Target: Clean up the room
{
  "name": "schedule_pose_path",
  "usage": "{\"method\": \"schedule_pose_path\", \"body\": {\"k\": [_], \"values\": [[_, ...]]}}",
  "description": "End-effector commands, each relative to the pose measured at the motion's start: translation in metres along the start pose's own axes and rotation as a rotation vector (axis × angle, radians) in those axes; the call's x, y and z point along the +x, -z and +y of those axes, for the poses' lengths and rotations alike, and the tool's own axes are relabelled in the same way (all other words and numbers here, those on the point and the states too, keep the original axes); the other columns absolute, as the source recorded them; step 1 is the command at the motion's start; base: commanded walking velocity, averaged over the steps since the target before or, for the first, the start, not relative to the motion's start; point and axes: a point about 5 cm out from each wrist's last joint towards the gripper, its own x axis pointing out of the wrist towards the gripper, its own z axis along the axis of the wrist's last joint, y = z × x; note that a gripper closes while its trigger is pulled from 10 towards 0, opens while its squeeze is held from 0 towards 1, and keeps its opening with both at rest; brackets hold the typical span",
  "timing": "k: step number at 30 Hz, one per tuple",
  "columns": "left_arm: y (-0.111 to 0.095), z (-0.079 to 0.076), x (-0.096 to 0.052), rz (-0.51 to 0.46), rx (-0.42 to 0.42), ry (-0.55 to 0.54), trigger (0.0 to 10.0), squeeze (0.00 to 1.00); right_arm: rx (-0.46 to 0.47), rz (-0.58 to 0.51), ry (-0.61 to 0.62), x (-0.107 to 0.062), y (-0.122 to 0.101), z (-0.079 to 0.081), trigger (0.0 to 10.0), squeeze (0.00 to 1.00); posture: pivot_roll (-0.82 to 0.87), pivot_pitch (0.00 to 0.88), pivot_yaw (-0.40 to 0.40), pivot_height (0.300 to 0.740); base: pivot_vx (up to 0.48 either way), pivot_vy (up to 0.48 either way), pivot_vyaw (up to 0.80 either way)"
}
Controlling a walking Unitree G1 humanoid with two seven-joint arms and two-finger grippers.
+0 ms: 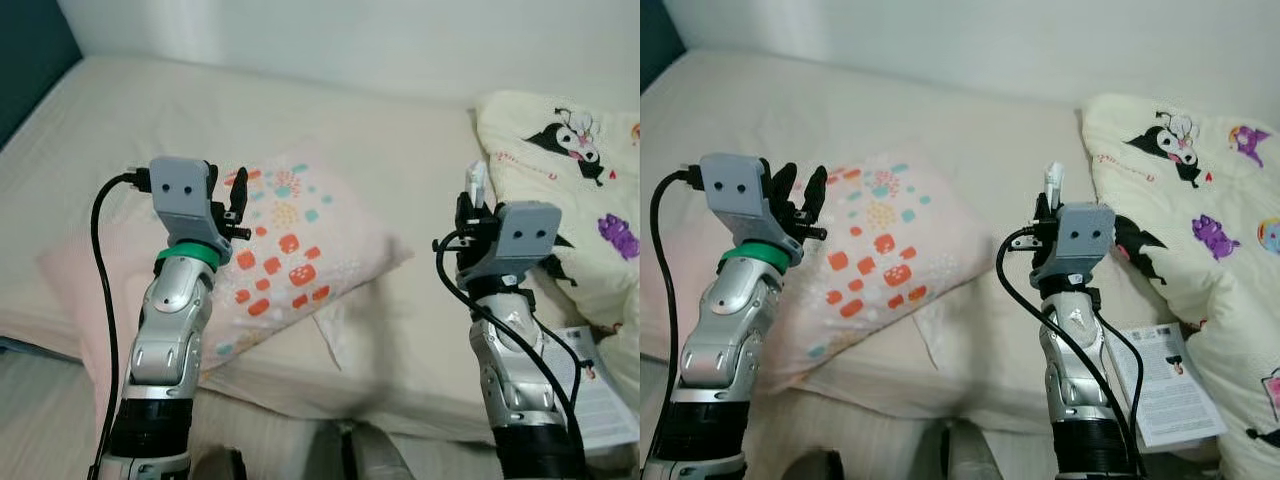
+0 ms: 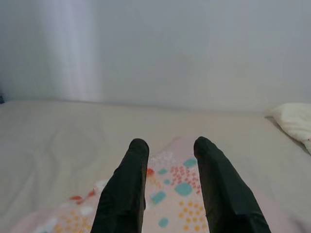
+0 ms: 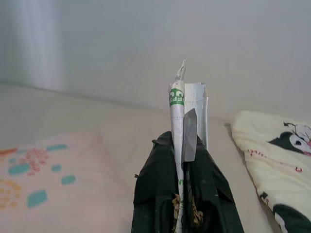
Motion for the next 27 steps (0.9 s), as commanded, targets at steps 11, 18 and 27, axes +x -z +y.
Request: {"method": "schedule_pose_path", "body": {"k": [11, 18, 27], "values": [[0.005, -0.006, -0.001, 0.018, -0.002, 0.029, 10.0, 0.0, 0.005, 0.026, 0.044, -0.005, 0.006, -0.001, 10.0, 0.0, -0.12, 0.002, 0.001, 0.735, 0.0, 0.0, 0.0], [0.006, -0.008, -0.001, 0.025, -0.003, 0.045, 10.0, 0.0, 0.008, 0.035, 0.045, -0.007, 0.009, 0.002, 10.0, 0.0, -0.12, 0.005, 0.01, 0.735, 0.0, 0.0, 0.0], [0.008, -0.009, -0.002, 0.035, 0.002, 0.051, 10.0, 0.0, 0.024, 0.042, 0.034, -0.007, 0.009, 0.009, 10.0, 0.0, -0.12, 0.007, 0.014, 0.735, 0.0, 0.0, 0.0]]}}
